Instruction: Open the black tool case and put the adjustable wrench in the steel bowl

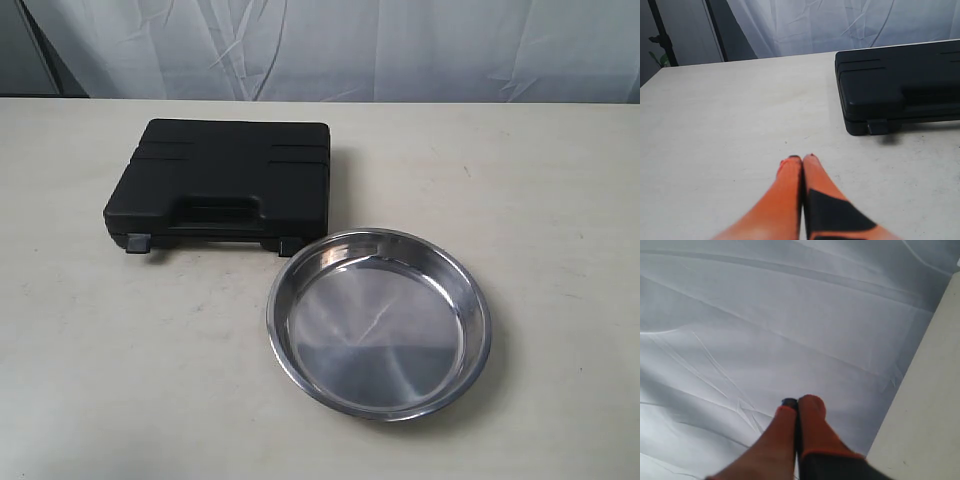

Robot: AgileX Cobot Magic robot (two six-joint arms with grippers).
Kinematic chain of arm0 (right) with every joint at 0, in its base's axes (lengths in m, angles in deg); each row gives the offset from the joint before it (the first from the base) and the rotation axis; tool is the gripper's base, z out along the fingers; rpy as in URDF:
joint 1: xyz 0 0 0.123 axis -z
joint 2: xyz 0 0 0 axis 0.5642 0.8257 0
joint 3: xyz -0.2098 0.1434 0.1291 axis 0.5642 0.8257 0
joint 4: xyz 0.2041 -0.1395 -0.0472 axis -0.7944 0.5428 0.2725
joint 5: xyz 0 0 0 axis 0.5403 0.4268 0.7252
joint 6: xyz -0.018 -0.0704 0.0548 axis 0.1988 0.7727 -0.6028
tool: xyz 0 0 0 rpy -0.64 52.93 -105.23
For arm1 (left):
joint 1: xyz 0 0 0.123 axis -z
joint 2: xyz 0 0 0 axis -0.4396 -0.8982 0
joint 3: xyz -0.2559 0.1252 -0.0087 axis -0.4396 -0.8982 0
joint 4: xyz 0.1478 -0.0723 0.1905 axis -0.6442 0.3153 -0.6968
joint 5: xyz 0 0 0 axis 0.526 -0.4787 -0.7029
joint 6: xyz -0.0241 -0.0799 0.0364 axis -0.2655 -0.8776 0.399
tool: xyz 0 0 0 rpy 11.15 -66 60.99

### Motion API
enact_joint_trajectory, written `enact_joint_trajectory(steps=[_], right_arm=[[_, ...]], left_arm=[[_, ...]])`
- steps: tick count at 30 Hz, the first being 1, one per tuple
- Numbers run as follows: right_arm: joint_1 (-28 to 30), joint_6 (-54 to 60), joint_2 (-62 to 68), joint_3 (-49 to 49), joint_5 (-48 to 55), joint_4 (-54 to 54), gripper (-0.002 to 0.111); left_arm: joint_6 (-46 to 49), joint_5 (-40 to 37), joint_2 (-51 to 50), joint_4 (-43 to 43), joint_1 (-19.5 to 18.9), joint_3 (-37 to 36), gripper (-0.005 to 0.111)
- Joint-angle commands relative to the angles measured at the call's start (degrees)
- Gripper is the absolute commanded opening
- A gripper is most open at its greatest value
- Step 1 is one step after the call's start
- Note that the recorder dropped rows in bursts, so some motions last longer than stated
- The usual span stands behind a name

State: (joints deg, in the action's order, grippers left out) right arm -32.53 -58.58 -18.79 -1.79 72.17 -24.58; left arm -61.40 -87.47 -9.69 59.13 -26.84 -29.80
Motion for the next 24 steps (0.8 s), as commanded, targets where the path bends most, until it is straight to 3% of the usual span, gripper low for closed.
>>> enact_joint_trajectory(steps=[1, 11, 13, 17, 24], right_arm=[[0.4, 0.2, -0.3, 0.1, -0.3, -0.2, -0.001], [0.4, -1.8, -0.3, -3.0, 1.1, 1.3, -0.001], [0.4, -1.7, -0.3, -6.3, -0.4, 11.0, -0.001], [0.4, -1.7, 5.5, -15.4, -0.2, 45.2, -0.001], [0.4, -1.4, 38.7, -39.1, 19.3, 63.9, -0.001]], left_arm=[[-0.1, 0.6, 0.1, -0.2, -0.2, 0.2, 0.0], [-0.1, 0.6, 0.1, -0.2, -0.2, 0.2, 0.0], [-0.1, 0.6, 0.1, -0.2, -0.2, 0.2, 0.0], [-0.1, 0.6, 0.1, -0.2, -0.2, 0.2, 0.0], [-0.1, 0.6, 0.1, -0.2, -0.2, 0.2, 0.0]])
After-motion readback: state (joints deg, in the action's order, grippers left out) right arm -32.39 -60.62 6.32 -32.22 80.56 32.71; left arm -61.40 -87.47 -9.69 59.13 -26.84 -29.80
